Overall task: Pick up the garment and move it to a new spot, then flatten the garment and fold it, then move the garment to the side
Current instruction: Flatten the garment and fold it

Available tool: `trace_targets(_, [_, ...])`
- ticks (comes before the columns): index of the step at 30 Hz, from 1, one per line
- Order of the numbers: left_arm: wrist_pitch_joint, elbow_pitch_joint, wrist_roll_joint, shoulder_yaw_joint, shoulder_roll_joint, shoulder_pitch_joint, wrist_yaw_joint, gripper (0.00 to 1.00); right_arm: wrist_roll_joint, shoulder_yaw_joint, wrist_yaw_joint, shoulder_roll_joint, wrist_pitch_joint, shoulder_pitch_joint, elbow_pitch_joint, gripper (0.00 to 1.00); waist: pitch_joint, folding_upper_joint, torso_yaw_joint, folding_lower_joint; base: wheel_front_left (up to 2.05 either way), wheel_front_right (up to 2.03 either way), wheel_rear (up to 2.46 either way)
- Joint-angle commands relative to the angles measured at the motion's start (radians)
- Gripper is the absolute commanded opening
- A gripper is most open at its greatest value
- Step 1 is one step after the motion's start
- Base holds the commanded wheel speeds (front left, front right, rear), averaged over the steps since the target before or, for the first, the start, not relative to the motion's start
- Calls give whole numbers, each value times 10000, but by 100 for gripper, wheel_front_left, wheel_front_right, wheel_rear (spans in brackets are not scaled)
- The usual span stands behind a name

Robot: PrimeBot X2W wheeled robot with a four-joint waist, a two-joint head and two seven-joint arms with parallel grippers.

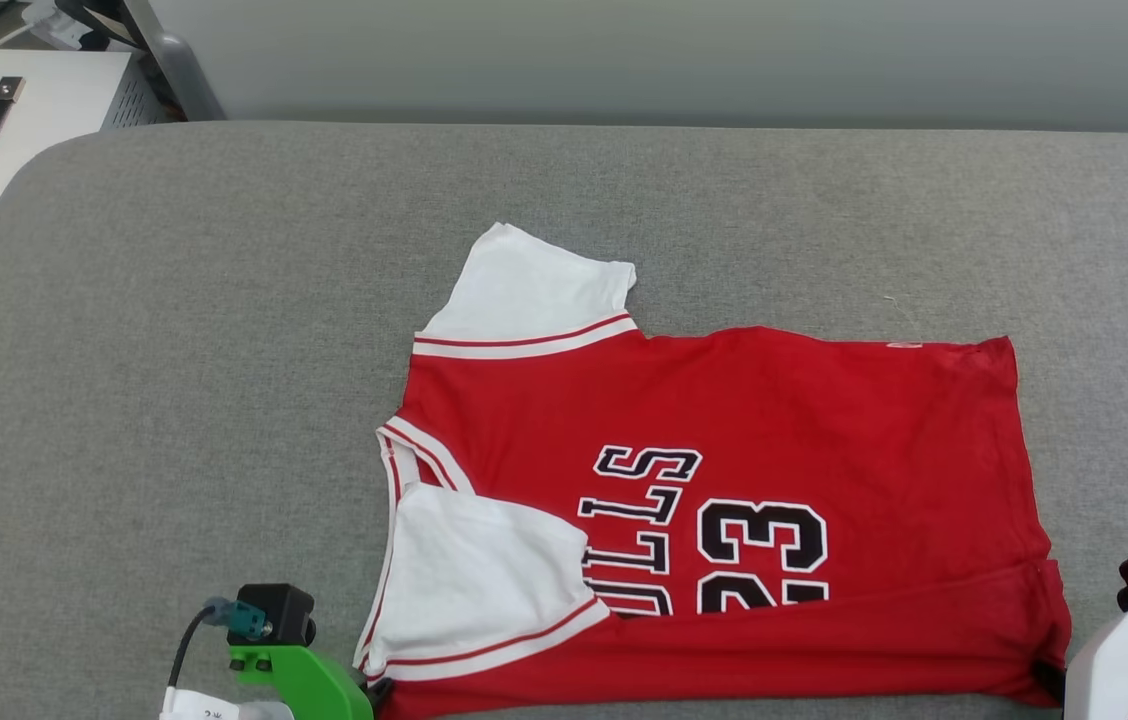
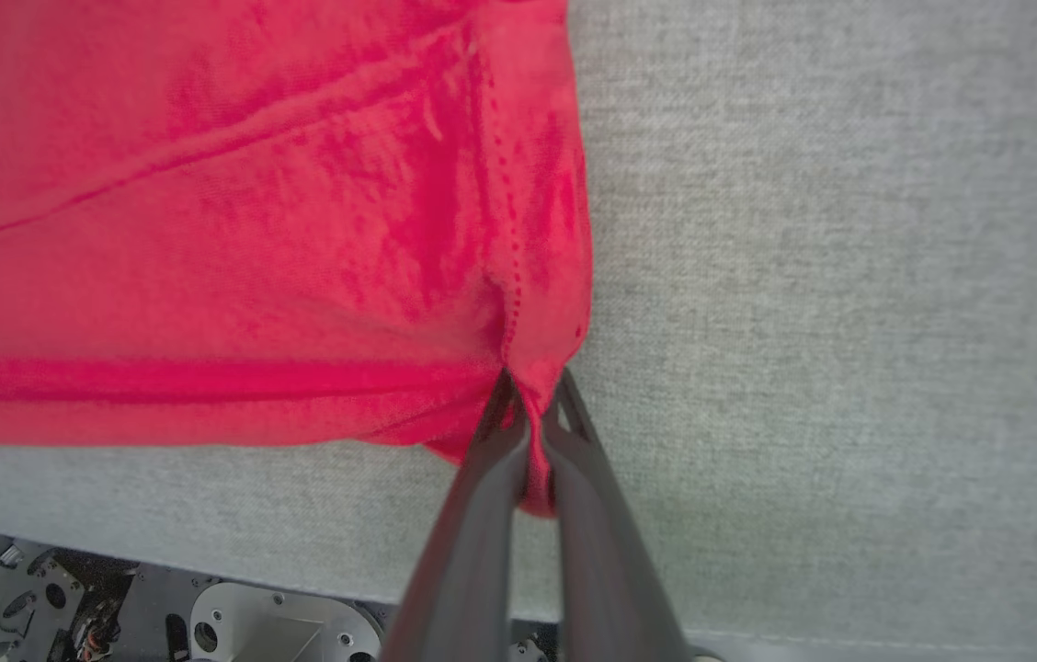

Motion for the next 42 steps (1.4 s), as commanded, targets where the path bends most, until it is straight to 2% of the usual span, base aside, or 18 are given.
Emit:
trace_targets(1, [-22, 235, 54, -90, -105, -145, -22, 21, 44, 45, -9, 3, -108, -137, 197, 0, -87, 0, 0, 0, 0, 0, 0])
trace_targets(2, [-48, 279, 76, -105, -114, -154, -44, 47, 26, 49, -9, 3, -169, -142, 207, 7, -127, 0, 0, 0, 0, 0, 0])
trace_targets(3, [-102, 316, 124, -122, -116, -170, -75, 97, 18, 94, -9, -6, -246, -145, 204, 87, -196, 0, -1, 0, 0, 0, 0])
trace_targets(4, [-171, 340, 144, -104, -124, -179, -84, 100, 41, 129, -9, -5, -245, -132, 222, 100, -264, 0, -5, 0, 0, 0, 0])
trace_targets(7, [-520, 414, 241, -17, -140, -190, -144, 100, 15, 239, -9, -112, -426, -78, 116, 100, -572, 0, -28, 0, 0, 0, 0])
trace_targets(12, [-1513, 428, 516, 226, -166, -194, -332, 100, 364, 82, -9, 80, -1253, -115, -293, 100, -1131, 0, -94, 0, 0, 0, 0])
trace_targets(18, [-3101, 12, 1377, 329, -110, -410, -751, 100, 739, 491, -9, -87, -4035, -184, -945, 100, -1528, 0, -172, 0, 0, 0, 0])
trace_targets(23, [-4753, -92, 2227, 574, -235, -538, -621, 100, 543, 750, -9, -82, -5962, -88, -1062, 100, -1607, 0, -224, 0, 0, 0, 0])
trace_targets(25, [-5215, -117, 2371, 768, -538, -486, -583, 100, 513, 791, -9, 43, -6701, -101, -1153, 100, -1579, 0, -252, 0, 0, 0, 0])
trace_targets(29, [-5495, -110, 3017, 1322, -1040, -326, -514, 100, 318, 987, -9, 180, -7887, -83, -1204, 100, -1461, 0, -292, 0, 0, 0, 0])
trace_targets(31, [-5506, -311, 3560, 1786, -1321, -242, -647, 100, 299, 1076, -9, 289, -8207, -41, -1139, 100, -1363, 0, -297, 0, 0, 0, 0])
trace_targets(38, [-5511, -326, 5055, 2936, -2028, -89, -1320, 100, 226, 1294, -9, 454, -8711, -270, -824, 100, -840, 0, -515, 0, 0, 0, 0])
trace_targets(42, [-5512, 170, 5721, 3027, -2079, -821, -1877, 100, 192, 1444, -9, 573, -8827, -583, -741, 100, -271, 0, -738, 0, 0, 0, 0])
